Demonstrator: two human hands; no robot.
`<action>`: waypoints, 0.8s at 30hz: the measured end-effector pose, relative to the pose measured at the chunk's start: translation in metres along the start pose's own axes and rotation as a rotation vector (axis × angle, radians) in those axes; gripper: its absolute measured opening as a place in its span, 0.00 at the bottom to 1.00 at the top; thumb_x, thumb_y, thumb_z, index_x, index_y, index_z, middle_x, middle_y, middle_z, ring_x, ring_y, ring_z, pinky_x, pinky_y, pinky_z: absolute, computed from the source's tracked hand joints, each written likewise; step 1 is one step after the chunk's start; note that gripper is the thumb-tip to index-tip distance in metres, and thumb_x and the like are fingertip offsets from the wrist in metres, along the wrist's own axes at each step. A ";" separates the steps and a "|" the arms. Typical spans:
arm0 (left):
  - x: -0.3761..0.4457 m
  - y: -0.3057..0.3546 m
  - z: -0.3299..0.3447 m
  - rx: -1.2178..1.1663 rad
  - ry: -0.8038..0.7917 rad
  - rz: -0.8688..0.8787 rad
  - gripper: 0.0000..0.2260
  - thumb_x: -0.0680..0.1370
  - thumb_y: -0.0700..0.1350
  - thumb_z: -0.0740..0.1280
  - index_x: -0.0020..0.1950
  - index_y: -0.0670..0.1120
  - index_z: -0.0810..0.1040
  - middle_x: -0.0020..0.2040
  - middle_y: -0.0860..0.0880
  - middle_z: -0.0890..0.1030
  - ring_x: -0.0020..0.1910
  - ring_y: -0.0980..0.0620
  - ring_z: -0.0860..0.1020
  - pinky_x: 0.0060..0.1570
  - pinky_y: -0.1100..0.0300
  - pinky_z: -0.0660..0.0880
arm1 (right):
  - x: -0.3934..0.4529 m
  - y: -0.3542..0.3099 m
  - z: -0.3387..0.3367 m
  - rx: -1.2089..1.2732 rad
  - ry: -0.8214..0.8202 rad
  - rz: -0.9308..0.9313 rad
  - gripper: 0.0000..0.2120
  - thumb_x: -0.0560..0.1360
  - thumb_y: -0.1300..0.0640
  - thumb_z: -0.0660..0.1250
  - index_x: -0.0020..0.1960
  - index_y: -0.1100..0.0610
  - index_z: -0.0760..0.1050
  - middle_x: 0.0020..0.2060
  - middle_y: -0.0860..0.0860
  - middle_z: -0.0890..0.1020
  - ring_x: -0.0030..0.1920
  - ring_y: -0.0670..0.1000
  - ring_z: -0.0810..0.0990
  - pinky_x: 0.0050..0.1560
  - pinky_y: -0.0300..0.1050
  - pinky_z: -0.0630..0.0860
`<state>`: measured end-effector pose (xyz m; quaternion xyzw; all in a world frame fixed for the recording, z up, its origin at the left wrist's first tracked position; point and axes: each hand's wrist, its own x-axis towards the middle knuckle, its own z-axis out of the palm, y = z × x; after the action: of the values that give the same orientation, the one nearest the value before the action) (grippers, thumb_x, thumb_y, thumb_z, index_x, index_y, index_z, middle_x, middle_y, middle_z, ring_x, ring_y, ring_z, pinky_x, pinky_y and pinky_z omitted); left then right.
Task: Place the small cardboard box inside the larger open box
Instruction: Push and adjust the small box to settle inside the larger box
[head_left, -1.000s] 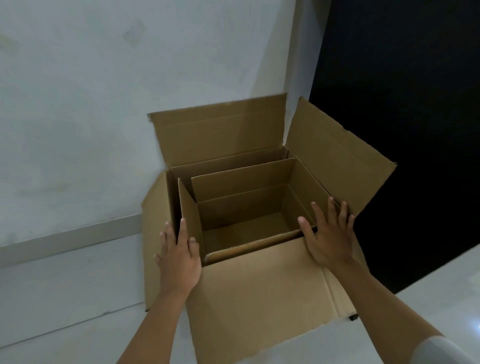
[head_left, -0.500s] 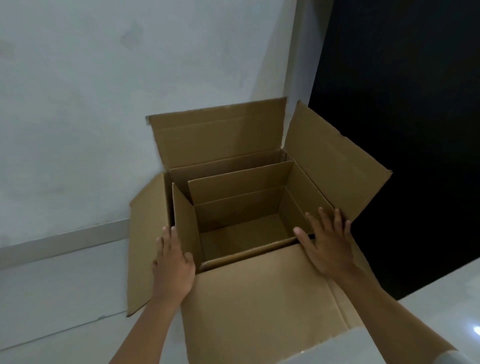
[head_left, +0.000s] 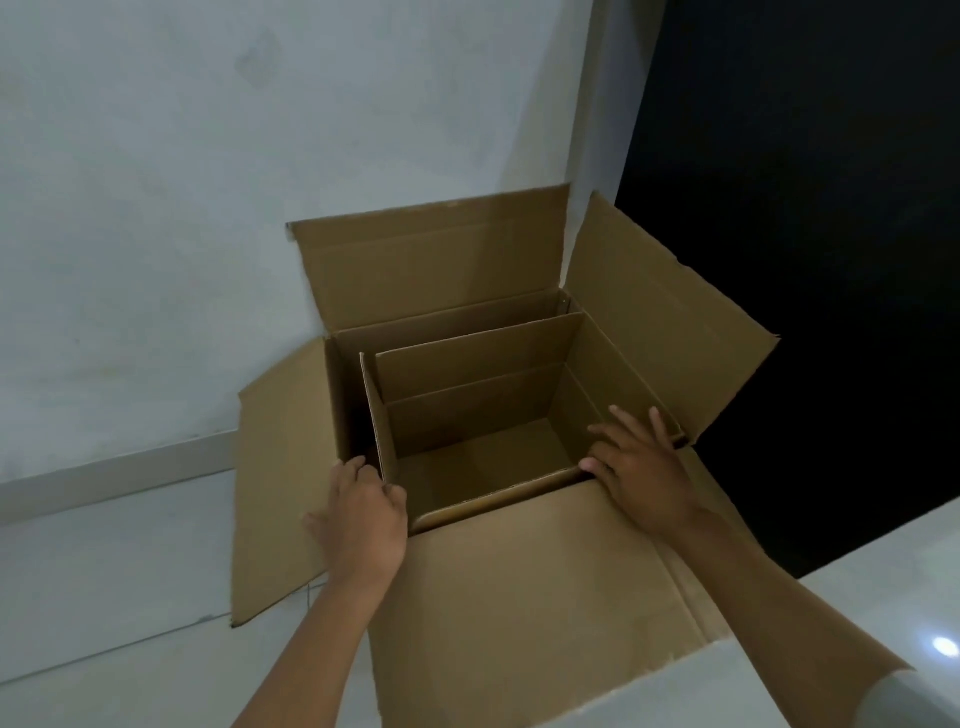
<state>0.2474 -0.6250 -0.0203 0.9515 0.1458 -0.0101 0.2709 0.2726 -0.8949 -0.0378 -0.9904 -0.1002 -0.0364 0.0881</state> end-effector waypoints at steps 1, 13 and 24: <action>-0.002 -0.001 -0.001 -0.002 -0.004 -0.001 0.11 0.78 0.43 0.57 0.52 0.39 0.76 0.71 0.45 0.67 0.70 0.45 0.65 0.68 0.35 0.58 | -0.001 0.001 0.001 0.002 0.022 -0.004 0.33 0.71 0.40 0.43 0.48 0.58 0.81 0.60 0.55 0.80 0.71 0.57 0.66 0.70 0.57 0.43; -0.009 -0.004 0.007 0.046 0.011 -0.038 0.13 0.78 0.47 0.57 0.58 0.44 0.72 0.69 0.43 0.68 0.72 0.44 0.60 0.66 0.36 0.62 | -0.012 -0.011 0.001 0.137 -0.079 0.056 0.38 0.69 0.31 0.37 0.62 0.49 0.73 0.69 0.48 0.71 0.75 0.49 0.54 0.74 0.53 0.39; -0.004 -0.008 0.014 -0.153 0.010 0.068 0.22 0.81 0.46 0.51 0.74 0.47 0.54 0.78 0.45 0.50 0.77 0.47 0.46 0.76 0.48 0.51 | -0.015 -0.015 0.011 0.057 -0.021 0.150 0.52 0.60 0.26 0.23 0.62 0.47 0.71 0.69 0.48 0.70 0.74 0.50 0.56 0.74 0.54 0.42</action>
<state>0.2419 -0.6270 -0.0358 0.9323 0.1152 0.0150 0.3425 0.2552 -0.8810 -0.0469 -0.9925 -0.0277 -0.0166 0.1175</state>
